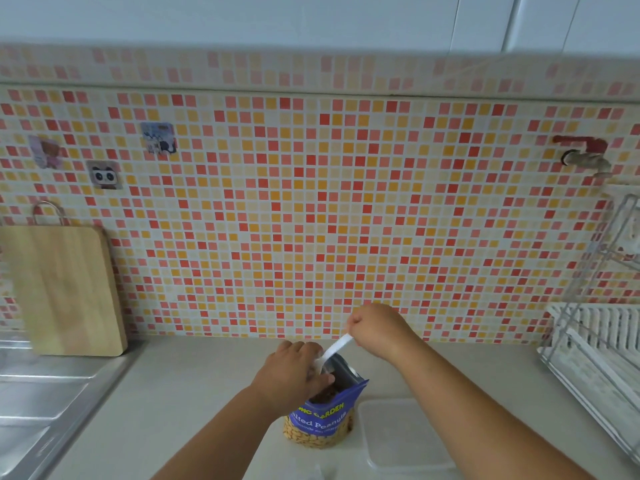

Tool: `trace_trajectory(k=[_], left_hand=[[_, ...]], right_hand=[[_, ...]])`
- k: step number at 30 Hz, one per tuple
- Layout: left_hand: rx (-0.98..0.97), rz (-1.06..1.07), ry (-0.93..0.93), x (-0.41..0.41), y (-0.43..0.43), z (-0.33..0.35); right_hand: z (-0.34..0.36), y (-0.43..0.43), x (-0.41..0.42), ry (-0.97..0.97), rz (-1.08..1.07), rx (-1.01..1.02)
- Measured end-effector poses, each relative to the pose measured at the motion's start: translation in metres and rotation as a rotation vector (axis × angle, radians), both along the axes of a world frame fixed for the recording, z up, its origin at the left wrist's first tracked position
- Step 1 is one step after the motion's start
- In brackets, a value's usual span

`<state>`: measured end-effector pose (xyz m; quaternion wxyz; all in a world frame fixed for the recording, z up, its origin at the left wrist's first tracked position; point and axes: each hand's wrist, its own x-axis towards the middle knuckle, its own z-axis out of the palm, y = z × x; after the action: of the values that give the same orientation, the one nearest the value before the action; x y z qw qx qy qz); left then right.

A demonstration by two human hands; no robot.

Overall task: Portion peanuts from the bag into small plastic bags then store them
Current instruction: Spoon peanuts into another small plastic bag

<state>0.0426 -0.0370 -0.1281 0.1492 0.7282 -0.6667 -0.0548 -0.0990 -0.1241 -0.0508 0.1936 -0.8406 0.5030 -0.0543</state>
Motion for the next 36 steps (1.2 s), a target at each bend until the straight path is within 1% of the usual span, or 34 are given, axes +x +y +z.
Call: trace_trajectory(k=[1, 2, 4, 5, 7, 8, 9, 10, 12, 14, 16, 18, 19, 20, 21, 23, 24, 25, 26, 28, 32, 34, 36], left_hand=[[-0.021, 0.012, 0.046, -0.001, 0.0, -0.003], [-0.047, 0.026, 0.107, -0.002, 0.001, -0.005], [-0.102, 0.054, 0.259, -0.001, 0.001, -0.01], [-0.13, 0.064, 0.329, 0.001, 0.0, -0.01], [-0.175, 0.079, 0.435, 0.006, 0.002, -0.008], [-0.195, 0.091, 0.479, 0.009, 0.003, -0.007], [-0.22, 0.106, 0.533, 0.012, 0.005, -0.005], [-0.246, 0.12, 0.608, 0.013, 0.009, -0.002], [-0.287, 0.142, 0.828, 0.012, 0.018, 0.005], [-0.315, 0.147, 1.079, 0.006, 0.025, 0.013], [-0.322, 0.134, 1.32, -0.004, 0.027, 0.02], [-0.311, 0.094, 1.54, -0.014, 0.028, 0.024], [-0.297, 0.074, 1.611, -0.018, 0.03, 0.026], [-0.274, 0.068, 1.647, -0.021, 0.032, 0.027], [-0.238, 0.073, 1.653, -0.024, 0.034, 0.029], [-0.168, 0.067, 1.64, -0.025, 0.041, 0.028], [-0.147, 0.041, 1.647, -0.025, 0.043, 0.027], [-0.133, 0.016, 1.662, -0.025, 0.045, 0.025], [-0.126, -0.001, 1.674, -0.025, 0.047, 0.023], [-0.113, -0.003, 1.674, -0.027, 0.05, 0.022], [-0.076, -0.054, 1.587, -0.031, 0.054, 0.018], [-0.038, -0.025, 1.509, -0.026, 0.06, 0.005], [0.04, 0.093, 1.392, -0.017, 0.067, -0.013]], right_hand=[[0.007, 0.01, 0.0, -0.045, 0.074, -0.082], [0.012, 0.017, 0.0, -0.051, 0.145, -0.181], [0.024, 0.026, -0.007, -0.032, 0.248, -0.469], [0.029, 0.029, -0.012, 0.001, 0.254, -0.606], [0.034, 0.028, -0.019, -0.022, 0.2, -0.88], [0.033, 0.029, -0.022, -0.062, 0.159, -0.957], [0.032, 0.031, -0.024, -0.05, 0.136, -0.934], [0.025, 0.031, -0.024, -0.015, 0.138, -0.858], [0.001, 0.033, -0.019, 0.099, 0.165, -0.605], [-0.026, 0.034, -0.018, 0.197, 0.168, -0.412], [-0.046, 0.035, -0.022, 0.218, 0.153, -0.36], [-0.054, 0.034, -0.027, 0.145, 0.096, -0.386], [-0.053, 0.035, -0.027, 0.039, 0.058, -0.397], [-0.049, 0.039, -0.024, -0.114, 0.018, -0.36], [-0.046, 0.044, -0.021, -0.308, -0.006, -0.26], [-0.037, 0.059, -0.015, -0.689, -0.021, 0.078], [-0.033, 0.068, -0.012, -0.799, -0.025, 0.249], [-0.032, 0.076, -0.01, -0.845, -0.028, 0.371], [-0.034, 0.08, -0.009, -0.871, -0.037, 0.436], [-0.039, 0.084, -0.008, -0.925, -0.078, 0.48], [-0.044, 0.082, -0.019, -0.982, -0.073, 0.554], [-0.048, 0.084, -0.031, -0.934, -0.044, 0.607], [-0.062, 0.088, -0.044, -0.79, -0.043, 0.682]])
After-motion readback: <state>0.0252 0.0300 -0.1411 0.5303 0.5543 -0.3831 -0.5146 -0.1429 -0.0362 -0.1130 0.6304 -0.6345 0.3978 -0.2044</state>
